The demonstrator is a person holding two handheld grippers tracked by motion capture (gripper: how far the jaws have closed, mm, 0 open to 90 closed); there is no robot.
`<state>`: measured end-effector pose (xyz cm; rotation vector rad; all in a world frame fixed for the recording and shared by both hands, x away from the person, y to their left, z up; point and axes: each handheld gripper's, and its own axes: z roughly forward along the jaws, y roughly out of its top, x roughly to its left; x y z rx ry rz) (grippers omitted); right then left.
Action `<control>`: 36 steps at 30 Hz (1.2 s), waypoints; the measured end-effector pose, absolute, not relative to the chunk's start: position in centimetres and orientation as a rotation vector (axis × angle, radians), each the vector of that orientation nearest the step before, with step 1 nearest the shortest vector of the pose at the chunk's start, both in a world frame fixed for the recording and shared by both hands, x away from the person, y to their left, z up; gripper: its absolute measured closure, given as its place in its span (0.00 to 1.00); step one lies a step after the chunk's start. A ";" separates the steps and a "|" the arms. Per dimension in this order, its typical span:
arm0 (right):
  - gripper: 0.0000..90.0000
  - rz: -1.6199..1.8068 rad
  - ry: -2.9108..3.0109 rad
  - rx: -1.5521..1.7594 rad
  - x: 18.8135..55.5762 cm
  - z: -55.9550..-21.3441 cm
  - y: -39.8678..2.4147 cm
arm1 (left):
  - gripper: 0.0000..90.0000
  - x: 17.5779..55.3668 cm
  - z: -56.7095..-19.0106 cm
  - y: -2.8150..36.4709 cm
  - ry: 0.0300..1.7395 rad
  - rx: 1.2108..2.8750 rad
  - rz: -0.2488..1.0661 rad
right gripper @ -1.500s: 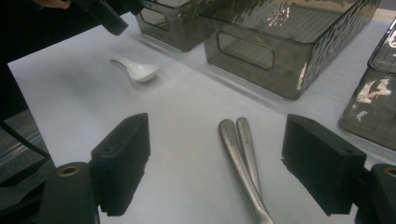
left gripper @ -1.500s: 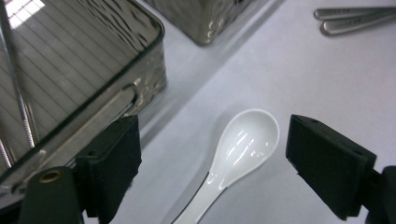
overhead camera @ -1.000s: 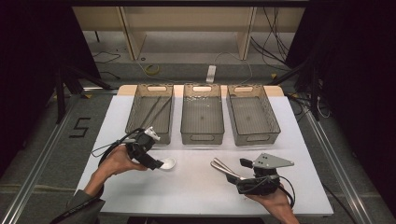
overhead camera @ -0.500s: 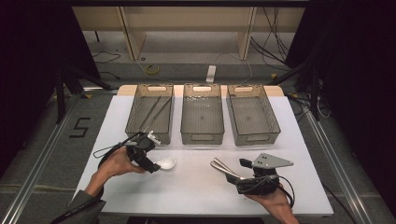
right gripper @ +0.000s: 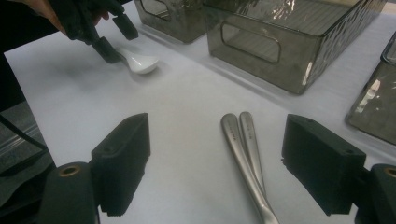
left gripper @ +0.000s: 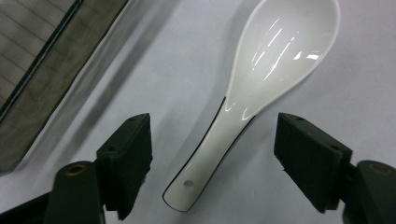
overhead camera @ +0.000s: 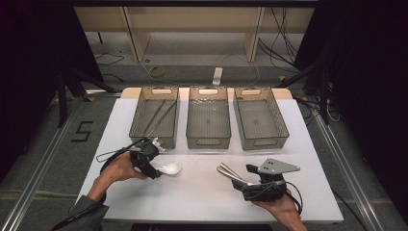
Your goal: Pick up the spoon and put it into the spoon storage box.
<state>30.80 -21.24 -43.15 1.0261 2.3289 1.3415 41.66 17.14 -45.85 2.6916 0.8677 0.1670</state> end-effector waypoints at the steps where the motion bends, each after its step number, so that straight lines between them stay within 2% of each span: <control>1: 0.27 1.340 2.331 1.026 30.8 -43.2 -21.2 | 0.33 41.7 -45.9 17.1 0.858 2.701 0.166; 7: 0.27 1.326 2.338 1.020 30.8 -43.2 -21.0 | 0.45 41.7 -46.4 16.8 0.828 2.750 0.166; 24: 0.28 1.308 2.351 1.016 30.8 -43.3 -20.8 | 0.82 41.5 -46.4 16.7 0.760 2.748 0.080; 36: 0.28 1.312 2.343 1.023 30.8 -43.3 -21.0 | 0.83 41.7 -46.2 17.0 0.819 2.701 0.094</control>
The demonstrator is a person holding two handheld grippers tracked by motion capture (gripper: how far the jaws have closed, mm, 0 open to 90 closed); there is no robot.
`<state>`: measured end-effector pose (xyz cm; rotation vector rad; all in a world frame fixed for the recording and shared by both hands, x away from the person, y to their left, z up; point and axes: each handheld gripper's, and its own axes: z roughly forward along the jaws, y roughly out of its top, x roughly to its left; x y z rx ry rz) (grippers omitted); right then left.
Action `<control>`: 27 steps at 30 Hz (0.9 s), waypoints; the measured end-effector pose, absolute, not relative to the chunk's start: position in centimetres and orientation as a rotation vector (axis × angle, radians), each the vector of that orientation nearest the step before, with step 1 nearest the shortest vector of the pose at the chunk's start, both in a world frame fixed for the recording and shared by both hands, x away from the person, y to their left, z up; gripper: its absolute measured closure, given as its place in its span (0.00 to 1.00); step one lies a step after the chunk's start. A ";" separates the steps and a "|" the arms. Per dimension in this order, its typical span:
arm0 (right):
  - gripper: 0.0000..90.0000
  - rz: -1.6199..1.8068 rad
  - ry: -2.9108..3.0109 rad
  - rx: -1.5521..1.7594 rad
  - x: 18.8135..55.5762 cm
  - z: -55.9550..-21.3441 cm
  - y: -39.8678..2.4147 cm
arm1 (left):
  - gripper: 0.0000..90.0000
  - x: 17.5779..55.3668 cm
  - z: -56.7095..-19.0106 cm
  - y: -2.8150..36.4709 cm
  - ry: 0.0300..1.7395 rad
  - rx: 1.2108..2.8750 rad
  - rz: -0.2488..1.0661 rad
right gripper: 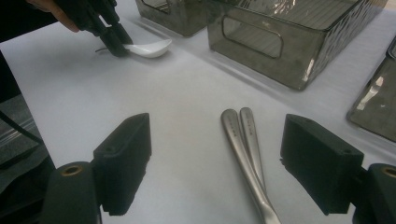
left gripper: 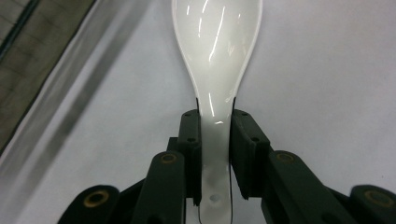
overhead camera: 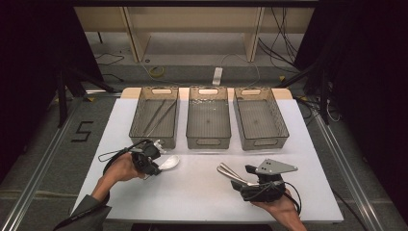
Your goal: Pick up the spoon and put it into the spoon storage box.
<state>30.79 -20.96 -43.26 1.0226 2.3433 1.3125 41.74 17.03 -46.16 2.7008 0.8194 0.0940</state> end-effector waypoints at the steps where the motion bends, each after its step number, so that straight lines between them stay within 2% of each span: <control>1: 0.29 1.316 2.340 1.024 30.8 -43.3 -21.0 | 0.83 41.8 -46.1 17.1 0.838 2.677 0.087; 12: 0.29 1.313 2.340 1.025 30.8 -43.3 -21.1 | 0.83 41.9 -44.7 17.8 0.920 2.556 0.032; 27: 0.28 1.306 2.335 1.040 30.8 -43.3 -21.3 | 0.84 41.3 -41.5 16.5 0.888 2.375 0.023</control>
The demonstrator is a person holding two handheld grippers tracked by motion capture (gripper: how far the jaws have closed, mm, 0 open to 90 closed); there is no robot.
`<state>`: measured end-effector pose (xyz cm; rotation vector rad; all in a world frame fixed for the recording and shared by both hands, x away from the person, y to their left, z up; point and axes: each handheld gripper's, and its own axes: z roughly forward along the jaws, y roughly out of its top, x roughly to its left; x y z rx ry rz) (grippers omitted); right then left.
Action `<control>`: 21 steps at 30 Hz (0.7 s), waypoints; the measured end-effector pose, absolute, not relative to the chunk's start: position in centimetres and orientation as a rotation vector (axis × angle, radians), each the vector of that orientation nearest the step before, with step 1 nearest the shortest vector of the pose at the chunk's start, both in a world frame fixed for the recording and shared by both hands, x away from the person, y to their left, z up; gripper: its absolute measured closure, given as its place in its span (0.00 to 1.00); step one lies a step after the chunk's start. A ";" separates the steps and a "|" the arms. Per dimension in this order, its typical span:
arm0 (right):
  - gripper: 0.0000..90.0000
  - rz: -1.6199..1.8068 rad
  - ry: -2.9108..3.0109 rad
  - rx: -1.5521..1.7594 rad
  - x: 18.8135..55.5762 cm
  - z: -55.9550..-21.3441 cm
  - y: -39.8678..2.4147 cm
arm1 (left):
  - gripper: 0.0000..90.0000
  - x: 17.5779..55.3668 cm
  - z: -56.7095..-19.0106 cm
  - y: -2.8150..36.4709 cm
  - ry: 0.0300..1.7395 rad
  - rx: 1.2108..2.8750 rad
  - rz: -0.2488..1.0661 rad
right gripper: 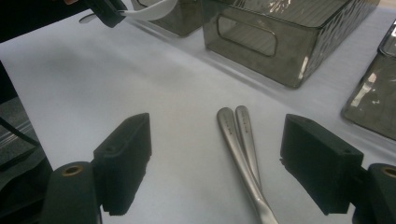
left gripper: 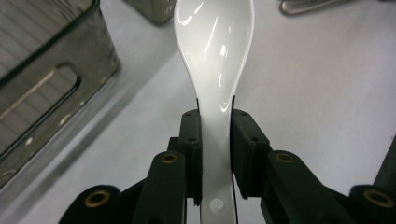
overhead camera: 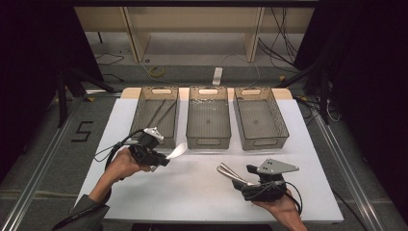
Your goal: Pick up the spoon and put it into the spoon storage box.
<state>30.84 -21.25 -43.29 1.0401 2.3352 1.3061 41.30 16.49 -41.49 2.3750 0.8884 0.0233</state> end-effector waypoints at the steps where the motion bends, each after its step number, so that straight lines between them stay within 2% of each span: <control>1: 0.28 1.309 2.330 1.042 30.9 -43.3 -21.3 | 0.84 41.3 -41.3 16.3 0.889 2.363 0.023; 11: 0.28 1.311 2.327 1.060 31.0 -43.4 -21.5 | 0.84 42.8 -39.9 14.1 0.887 2.295 0.060; 21: 0.28 1.316 2.324 1.060 31.0 -43.4 -21.6 | 0.84 46.1 -38.5 11.8 0.919 2.249 0.127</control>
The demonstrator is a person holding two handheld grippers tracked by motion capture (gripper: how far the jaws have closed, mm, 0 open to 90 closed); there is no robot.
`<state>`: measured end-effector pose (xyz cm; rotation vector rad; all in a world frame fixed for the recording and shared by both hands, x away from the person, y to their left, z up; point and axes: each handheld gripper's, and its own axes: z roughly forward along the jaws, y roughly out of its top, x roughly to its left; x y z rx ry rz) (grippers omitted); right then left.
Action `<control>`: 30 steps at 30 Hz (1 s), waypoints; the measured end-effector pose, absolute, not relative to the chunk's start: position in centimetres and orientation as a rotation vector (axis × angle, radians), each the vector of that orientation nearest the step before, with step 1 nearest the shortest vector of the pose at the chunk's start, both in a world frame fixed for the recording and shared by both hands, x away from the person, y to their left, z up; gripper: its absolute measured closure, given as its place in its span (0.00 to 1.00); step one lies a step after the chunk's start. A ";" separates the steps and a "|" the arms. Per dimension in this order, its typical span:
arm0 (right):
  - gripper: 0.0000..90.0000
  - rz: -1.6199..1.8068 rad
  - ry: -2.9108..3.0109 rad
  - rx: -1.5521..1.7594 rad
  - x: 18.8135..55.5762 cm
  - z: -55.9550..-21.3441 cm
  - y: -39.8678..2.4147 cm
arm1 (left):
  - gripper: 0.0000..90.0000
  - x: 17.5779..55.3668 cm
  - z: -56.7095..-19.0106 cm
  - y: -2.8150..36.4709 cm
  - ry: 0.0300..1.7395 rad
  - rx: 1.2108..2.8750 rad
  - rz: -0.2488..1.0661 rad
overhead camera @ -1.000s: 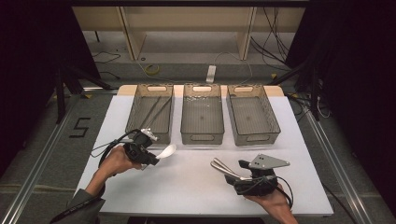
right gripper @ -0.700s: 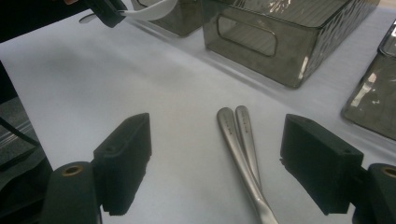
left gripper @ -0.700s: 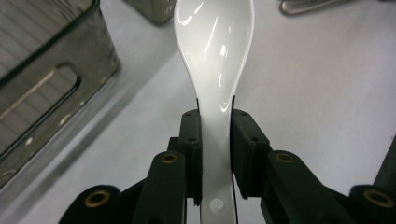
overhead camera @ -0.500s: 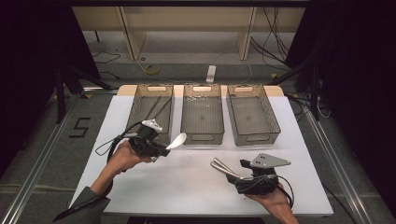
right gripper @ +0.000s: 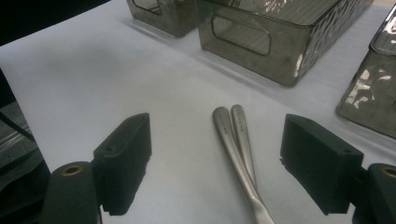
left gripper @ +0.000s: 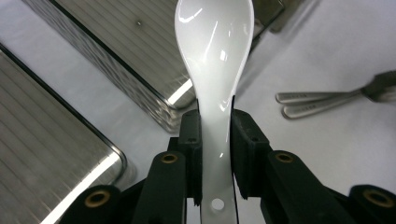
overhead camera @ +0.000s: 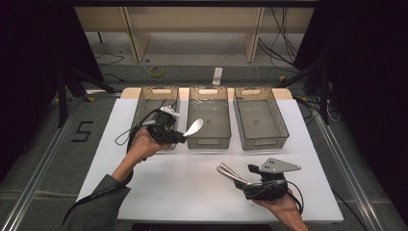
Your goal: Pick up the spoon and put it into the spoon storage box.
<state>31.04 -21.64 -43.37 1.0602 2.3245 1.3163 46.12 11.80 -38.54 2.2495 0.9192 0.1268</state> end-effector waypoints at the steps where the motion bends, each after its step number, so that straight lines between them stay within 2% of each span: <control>1: 0.28 1.321 2.320 1.062 31.1 -43.4 -21.6 | 0.84 46.4 -38.5 11.6 0.926 2.244 0.132; 13: 0.28 1.321 2.333 1.058 31.0 -43.4 -21.6 | 0.84 49.2 -39.1 8.7 0.970 2.213 0.162; 30: 0.28 1.323 2.331 1.057 31.0 -43.4 -21.6 | 0.84 51.9 -38.9 7.2 1.025 2.190 0.192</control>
